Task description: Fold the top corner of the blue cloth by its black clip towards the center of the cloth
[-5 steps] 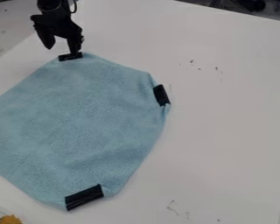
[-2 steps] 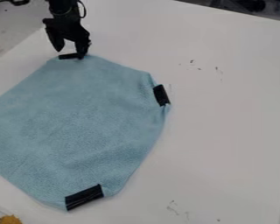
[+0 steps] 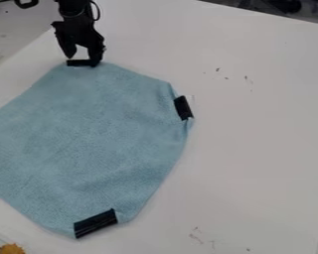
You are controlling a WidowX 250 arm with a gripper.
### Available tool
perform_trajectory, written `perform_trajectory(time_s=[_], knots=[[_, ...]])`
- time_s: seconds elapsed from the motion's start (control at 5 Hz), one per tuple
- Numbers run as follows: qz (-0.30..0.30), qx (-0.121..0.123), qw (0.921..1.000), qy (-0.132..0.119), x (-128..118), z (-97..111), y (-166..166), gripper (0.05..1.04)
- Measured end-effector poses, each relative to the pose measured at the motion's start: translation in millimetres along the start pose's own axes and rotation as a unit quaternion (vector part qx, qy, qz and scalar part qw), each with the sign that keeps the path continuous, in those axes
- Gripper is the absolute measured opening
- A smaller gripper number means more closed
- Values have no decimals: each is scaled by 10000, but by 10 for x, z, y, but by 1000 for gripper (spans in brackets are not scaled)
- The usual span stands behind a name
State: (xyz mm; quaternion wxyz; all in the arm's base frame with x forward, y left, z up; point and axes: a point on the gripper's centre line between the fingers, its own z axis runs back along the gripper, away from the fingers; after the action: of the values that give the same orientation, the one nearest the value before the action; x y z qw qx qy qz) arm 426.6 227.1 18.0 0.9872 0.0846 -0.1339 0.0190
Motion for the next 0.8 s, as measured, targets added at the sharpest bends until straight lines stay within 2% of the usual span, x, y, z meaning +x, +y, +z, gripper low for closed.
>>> perform_trajectory(time_s=[0.4,0.6,0.8], knots=[[-55,-61,10000,46,-40,-8,-83,393],[-77,-68,9999,-7,-68,18,-98,202],[-128,-28,9999,-74,-118,77,-116,85]])
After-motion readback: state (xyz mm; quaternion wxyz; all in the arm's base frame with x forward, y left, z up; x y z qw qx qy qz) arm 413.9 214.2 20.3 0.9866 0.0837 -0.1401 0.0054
